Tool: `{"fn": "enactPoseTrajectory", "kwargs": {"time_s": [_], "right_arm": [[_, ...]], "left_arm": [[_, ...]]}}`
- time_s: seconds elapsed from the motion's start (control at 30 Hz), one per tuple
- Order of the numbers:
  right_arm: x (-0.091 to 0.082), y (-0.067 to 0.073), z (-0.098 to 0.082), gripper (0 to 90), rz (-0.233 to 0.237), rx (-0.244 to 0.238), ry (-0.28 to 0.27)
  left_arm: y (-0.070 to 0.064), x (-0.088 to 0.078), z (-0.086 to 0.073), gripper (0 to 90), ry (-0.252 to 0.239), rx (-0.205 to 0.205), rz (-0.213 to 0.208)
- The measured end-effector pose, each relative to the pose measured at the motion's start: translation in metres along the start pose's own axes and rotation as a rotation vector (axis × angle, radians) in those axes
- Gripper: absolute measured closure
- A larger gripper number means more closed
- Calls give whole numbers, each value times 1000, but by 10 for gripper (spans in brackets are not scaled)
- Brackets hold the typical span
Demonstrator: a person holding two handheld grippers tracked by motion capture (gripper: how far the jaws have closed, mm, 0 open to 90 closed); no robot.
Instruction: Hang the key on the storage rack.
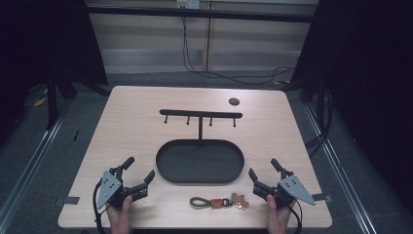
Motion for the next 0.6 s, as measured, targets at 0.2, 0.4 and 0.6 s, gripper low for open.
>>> {"fn": "enactPoseTrajectory", "kwargs": {"time_s": [0.2, 0.4, 0.6], "right_arm": [[2, -1, -1, 130, -5, -1, 24], [2, 1, -3, 129, 23, 9, 70], [4, -2, -4, 140, -60, 6, 92]], "left_arm": [[0, 0, 0, 157, 0, 0, 0], [0, 0, 0, 158, 5, 6, 0], [0, 0, 0, 158, 3, 5, 0]]}}
Point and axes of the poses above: each handheld gripper's, and its own axes: x roughly forward along the jaws, z roughly out of its top, y roughly to its left, the point moved 8 cm from there along x, roughly forward along the jaws, and after that the axes turned 3 degrees about x, right-handed, at the moved point
